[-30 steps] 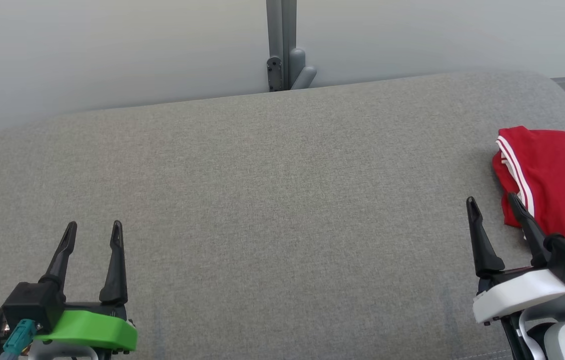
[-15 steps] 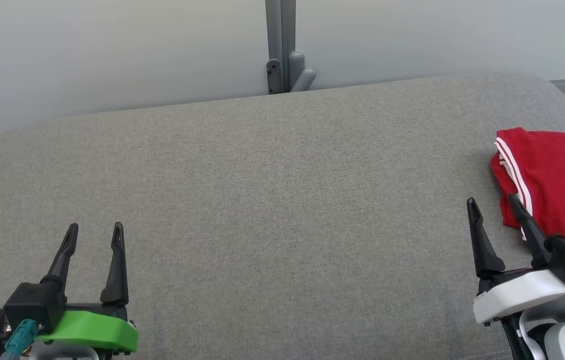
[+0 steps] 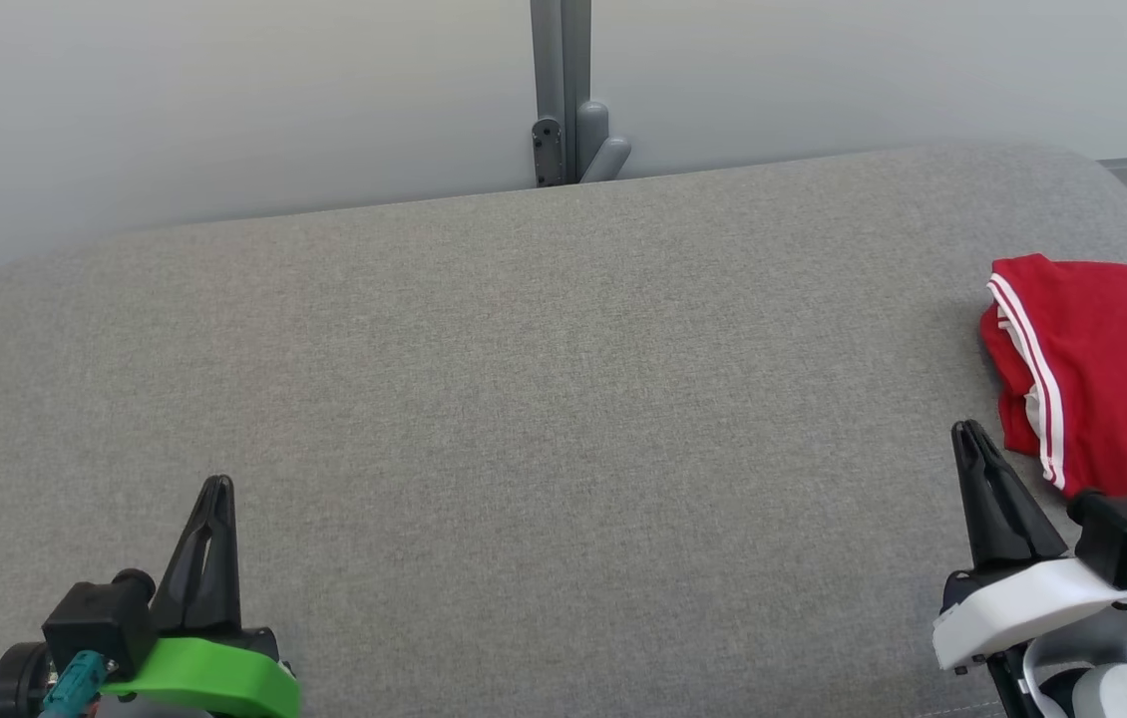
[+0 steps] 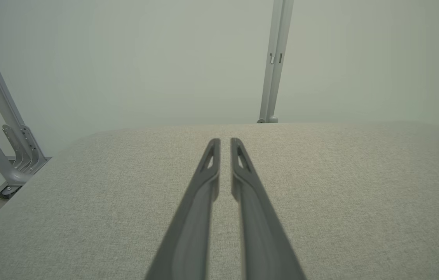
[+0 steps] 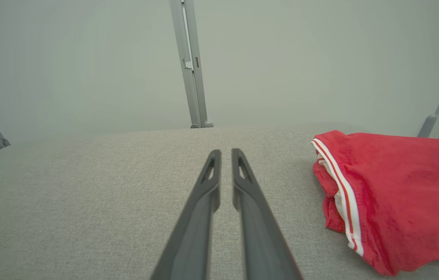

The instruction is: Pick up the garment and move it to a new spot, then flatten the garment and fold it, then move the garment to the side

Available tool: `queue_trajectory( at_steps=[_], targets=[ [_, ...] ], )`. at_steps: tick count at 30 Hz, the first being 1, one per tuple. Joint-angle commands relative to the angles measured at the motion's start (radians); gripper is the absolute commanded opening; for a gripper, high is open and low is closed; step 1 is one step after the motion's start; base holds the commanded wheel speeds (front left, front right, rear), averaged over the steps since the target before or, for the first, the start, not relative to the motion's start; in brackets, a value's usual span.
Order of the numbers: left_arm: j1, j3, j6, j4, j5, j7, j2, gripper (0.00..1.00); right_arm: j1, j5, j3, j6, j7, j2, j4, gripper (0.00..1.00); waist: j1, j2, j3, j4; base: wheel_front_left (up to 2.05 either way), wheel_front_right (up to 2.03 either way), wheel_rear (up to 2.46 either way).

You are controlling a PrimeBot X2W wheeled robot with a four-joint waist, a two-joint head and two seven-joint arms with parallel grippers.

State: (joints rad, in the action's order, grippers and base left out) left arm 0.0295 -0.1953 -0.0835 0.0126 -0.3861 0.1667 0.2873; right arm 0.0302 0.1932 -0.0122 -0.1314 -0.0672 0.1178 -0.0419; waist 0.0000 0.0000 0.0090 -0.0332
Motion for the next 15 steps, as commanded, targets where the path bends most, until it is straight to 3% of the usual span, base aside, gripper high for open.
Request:
queue_trajectory(
  at_steps=[1,15],
  targets=[
    [-0.001,0.005,0.004,-0.009,-0.023,0.001,0.000,0.00,-0.005,0.028,-0.003,0.000,0.005,0.002,-0.005,0.00,0.0000,0.0000,0.000,0.000,0.00,0.00,0.00],
    [0.004,0.019,0.044,0.006,-0.250,0.000,-0.043,0.00,-0.024,0.304,-0.044,0.000,0.073,0.006,0.046,0.00,0.0000,0.0000,-0.001,0.004,0.00,0.00,0.00]
  ],
)
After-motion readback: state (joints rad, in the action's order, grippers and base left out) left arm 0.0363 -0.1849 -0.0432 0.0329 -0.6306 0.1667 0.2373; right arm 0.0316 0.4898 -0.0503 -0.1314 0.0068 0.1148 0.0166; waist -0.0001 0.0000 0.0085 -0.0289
